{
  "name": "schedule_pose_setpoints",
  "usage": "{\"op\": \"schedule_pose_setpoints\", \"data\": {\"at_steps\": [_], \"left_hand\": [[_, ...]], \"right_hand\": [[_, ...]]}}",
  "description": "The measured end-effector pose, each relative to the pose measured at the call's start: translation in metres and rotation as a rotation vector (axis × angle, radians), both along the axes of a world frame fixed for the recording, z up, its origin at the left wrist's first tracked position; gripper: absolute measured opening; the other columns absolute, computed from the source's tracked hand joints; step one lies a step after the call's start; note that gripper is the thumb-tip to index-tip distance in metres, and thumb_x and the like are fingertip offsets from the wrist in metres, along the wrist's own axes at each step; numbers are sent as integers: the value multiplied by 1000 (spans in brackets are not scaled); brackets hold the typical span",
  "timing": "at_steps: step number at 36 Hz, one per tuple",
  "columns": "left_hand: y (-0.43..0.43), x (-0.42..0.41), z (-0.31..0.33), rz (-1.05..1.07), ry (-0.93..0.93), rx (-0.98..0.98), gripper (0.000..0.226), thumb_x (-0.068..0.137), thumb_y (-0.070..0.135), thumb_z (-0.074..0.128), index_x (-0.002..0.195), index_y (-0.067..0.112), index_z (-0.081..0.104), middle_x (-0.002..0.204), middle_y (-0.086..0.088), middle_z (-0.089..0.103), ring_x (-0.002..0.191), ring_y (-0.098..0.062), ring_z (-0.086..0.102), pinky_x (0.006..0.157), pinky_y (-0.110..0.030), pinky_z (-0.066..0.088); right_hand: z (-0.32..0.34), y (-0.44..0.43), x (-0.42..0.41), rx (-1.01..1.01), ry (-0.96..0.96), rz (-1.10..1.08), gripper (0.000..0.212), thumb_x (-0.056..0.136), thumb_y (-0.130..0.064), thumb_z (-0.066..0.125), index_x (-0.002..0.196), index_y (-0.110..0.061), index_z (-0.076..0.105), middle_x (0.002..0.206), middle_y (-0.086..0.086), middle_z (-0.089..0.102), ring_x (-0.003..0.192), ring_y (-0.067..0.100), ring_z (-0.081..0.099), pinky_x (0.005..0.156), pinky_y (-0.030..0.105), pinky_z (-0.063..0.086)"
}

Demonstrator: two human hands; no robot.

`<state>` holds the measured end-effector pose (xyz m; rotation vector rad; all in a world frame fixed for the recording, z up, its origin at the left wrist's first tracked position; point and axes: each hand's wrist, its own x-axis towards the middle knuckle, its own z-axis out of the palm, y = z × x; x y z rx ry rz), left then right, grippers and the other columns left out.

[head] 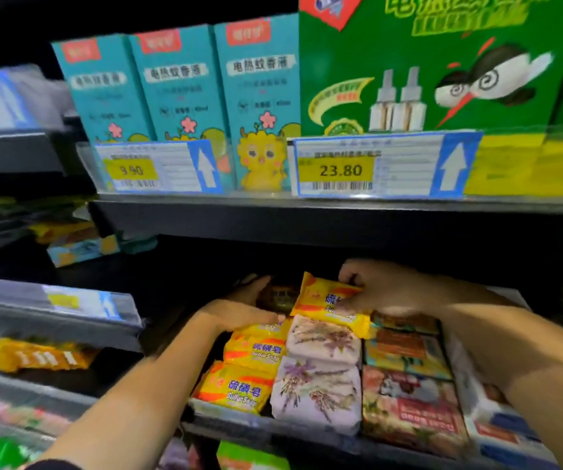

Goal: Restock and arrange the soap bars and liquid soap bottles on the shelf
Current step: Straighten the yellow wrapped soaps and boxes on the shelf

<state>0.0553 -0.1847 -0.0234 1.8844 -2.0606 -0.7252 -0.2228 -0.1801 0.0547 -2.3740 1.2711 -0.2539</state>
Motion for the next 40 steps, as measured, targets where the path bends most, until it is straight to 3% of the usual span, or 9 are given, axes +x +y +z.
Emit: {"op": "schedule_pose_setpoints", "data": {"at_steps": [2, 5, 10, 14, 18, 23, 29, 34, 40], "left_hand": [[-8, 10, -13, 34, 67, -25, 142, 37, 92, 71, 156, 40, 15, 165, 7, 0, 152, -24, 13, 119, -45, 31], [-2, 8, -9, 51, 49, -67, 125, 53, 75, 79, 156, 32, 23, 161, 7, 7, 149, -23, 20, 116, -38, 36], [1, 6, -12, 6, 116, -169, 70, 76, 36, 85, 134, 28, 48, 138, 9, 26, 108, 6, 43, 79, 0, 41], [2, 4, -9, 9, 129, -231, 52, 69, 44, 87, 101, 42, 46, 125, 10, 35, 111, -11, 48, 84, -26, 53], [1, 0, -10, -14, 248, -241, 44, 75, 22, 86, 100, 31, 52, 100, 7, 61, 90, -16, 65, 67, -33, 57], [3, -8, 1, -31, 238, -306, 45, 80, 24, 83, 114, 36, 58, 117, 10, 54, 109, -9, 56, 82, -10, 45], [14, -19, 10, -19, 124, -386, 46, 86, 26, 77, 129, 29, 60, 119, 9, 38, 109, -8, 42, 85, -11, 30], [29, -13, 10, 29, 288, -367, 40, 82, 19, 80, 118, 30, 65, 120, 5, 50, 110, -14, 54, 92, -22, 46], [56, -13, 13, 30, 532, -286, 34, 82, 18, 80, 105, 37, 65, 113, 2, 62, 94, -11, 67, 75, -23, 57]], "right_hand": [[0, -2, -2, -4, 22, 13, 34, 86, -36, 75, 108, -24, 52, 94, -11, 55, 84, 8, 54, 62, 18, 39], [-4, -5, -3, 3, -11, 21, 33, 84, -35, 77, 101, -25, 50, 89, -13, 54, 84, 11, 55, 62, 20, 39], [-7, -7, -3, 15, -42, 27, 31, 83, -31, 79, 93, -29, 50, 90, -10, 58, 88, 14, 59, 66, 22, 45], [-9, -10, -5, 60, -92, 30, 31, 81, -29, 81, 86, -31, 50, 91, -7, 59, 91, 19, 61, 74, 31, 49], [-3, -7, -6, 92, -90, 43, 28, 82, -32, 78, 90, -31, 52, 101, -2, 65, 97, 21, 65, 81, 37, 54], [1, -2, -6, 98, -63, 31, 28, 81, -37, 78, 93, -31, 54, 106, -1, 67, 98, 20, 66, 85, 40, 56], [5, 0, -6, 96, 0, -13, 30, 79, -44, 78, 96, -32, 56, 104, -5, 69, 93, 14, 67, 85, 39, 57], [10, 1, -1, 74, 53, -52, 32, 76, -42, 82, 92, -31, 56, 101, -4, 68, 91, 16, 65, 79, 35, 53], [13, 3, 3, 105, 31, -65, 33, 79, -33, 82, 97, -28, 54, 101, -2, 65, 94, 20, 63, 76, 32, 48]]}}
